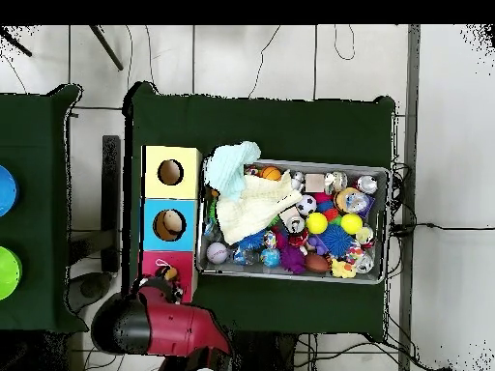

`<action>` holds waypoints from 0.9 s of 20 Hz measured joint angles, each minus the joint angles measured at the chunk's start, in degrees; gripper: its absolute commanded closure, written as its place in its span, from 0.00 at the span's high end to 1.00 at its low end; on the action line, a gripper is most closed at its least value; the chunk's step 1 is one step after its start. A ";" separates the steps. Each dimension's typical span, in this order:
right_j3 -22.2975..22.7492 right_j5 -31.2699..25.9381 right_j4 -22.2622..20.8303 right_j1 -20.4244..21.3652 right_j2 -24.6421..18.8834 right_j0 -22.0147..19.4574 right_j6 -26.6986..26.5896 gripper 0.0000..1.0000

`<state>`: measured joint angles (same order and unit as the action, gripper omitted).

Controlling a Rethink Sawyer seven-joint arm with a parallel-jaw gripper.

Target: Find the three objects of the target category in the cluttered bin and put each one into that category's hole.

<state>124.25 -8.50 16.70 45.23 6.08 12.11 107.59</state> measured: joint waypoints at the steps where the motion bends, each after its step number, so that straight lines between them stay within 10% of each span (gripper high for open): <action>1: 0.04 0.28 -0.15 0.00 -0.06 -0.22 0.00 0.00; 14: 1.65 3.62 -2.69 0.28 -2.79 -2.86 0.00 0.00; 15: 2.04 4.74 -2.70 0.27 -3.02 -2.90 0.00 1.00; 18: 2.11 5.26 -2.69 0.30 -3.23 -2.86 0.00 1.00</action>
<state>126.36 -3.25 14.02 45.53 2.85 9.24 107.59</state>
